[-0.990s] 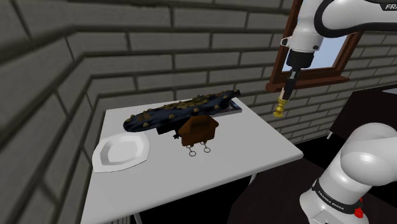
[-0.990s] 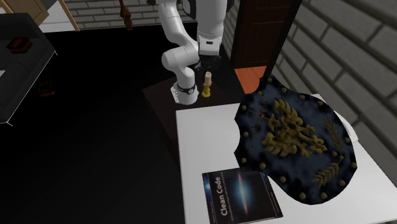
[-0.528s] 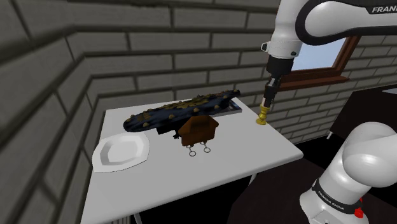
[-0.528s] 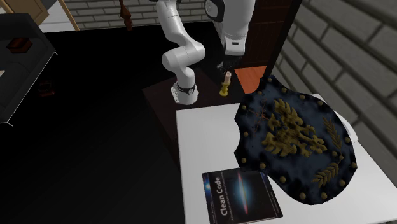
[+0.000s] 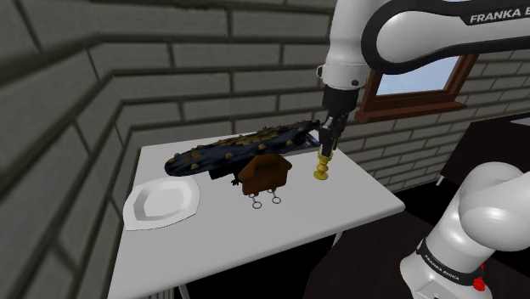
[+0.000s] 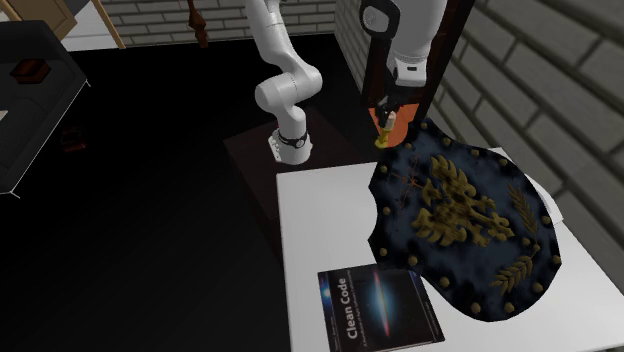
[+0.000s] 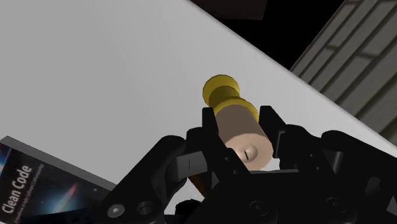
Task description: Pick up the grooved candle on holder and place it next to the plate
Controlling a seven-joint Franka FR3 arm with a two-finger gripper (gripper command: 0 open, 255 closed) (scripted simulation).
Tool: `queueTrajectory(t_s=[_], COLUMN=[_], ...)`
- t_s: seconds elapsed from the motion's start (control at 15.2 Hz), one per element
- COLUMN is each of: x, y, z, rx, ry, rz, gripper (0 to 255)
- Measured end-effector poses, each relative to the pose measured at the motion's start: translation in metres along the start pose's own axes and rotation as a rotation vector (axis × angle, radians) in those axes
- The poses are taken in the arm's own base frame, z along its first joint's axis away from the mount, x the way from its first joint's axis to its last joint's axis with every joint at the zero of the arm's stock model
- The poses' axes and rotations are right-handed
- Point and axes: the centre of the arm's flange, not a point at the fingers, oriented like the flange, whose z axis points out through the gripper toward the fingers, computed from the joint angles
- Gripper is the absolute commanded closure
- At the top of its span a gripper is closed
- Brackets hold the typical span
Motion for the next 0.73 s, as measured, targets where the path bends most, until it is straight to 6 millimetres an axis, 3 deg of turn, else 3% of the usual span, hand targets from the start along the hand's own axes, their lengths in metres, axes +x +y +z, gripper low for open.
queueTrajectory(t_s=[0.73], x=[0.072], y=[-0.128], z=[0.02], rx=[0.0], ry=[0.001], rz=[-0.001], gripper=[255])
